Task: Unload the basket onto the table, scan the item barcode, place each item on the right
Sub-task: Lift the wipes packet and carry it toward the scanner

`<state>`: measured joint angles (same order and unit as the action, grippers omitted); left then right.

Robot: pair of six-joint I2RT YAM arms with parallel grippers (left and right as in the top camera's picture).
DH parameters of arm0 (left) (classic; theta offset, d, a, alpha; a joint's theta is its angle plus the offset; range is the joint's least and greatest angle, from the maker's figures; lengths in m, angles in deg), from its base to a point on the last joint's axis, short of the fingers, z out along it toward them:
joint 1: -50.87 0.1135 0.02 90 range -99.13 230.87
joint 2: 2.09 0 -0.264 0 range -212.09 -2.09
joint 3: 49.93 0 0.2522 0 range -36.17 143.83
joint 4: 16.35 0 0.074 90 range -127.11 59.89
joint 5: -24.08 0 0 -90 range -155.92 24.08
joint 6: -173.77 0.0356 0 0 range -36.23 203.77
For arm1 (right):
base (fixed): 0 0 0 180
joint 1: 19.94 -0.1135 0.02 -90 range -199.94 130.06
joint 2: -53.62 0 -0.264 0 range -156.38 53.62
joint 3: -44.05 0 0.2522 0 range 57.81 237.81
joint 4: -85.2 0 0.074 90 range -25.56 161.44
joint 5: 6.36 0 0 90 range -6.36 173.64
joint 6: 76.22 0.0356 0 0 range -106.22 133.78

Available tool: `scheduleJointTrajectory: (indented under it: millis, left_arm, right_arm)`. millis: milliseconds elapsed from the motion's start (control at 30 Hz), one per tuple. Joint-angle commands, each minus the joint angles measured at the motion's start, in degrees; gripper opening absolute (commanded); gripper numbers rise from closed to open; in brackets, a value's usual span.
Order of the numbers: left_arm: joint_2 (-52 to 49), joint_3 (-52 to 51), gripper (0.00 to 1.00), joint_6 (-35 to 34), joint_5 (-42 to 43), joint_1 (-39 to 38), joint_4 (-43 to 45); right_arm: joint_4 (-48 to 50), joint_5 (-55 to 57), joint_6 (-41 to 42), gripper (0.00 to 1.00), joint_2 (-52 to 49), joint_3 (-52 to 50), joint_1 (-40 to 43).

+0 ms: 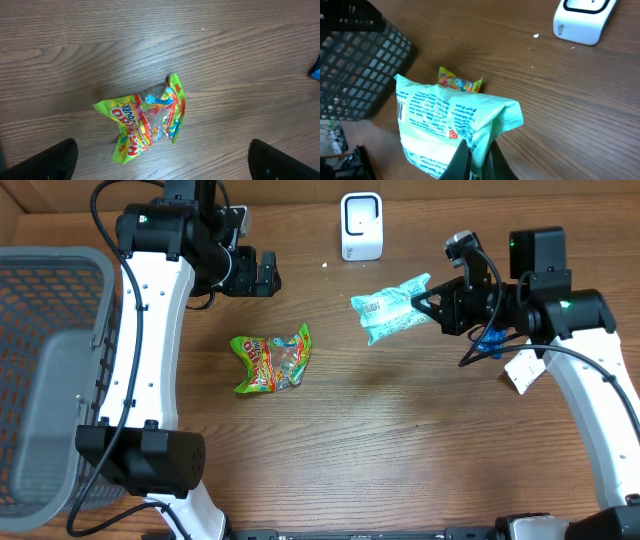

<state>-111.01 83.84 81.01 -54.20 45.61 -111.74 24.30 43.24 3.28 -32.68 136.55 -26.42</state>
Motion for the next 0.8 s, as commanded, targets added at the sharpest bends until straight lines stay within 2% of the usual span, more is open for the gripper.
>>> scheduleJointTrajectory:
  millis: [0,300,533,767]
  left_arm:
    - [0.3,1.0,1.00,1.1,-0.2,-0.4,0.0]
    - [0.3,1.0,1.00,1.1,-0.2,-0.4,0.0]
    - [0.3,1.0,1.00,1.1,-0.2,-0.4,0.0]
    - [0.3,0.9,1.00,1.1,-0.2,-0.4,0.0]
  right_arm:
    - [0.6,0.5,-0.2,0.04,1.7,1.3,-0.3]
    - [0.8,6.7,3.7,0.04,1.7,1.3,-0.3]
    - [1.0,22.6,17.3,0.04,1.7,1.3,-0.3]
    - [-2.1,32.3,18.3,0.04,0.5,6.3,-1.1]
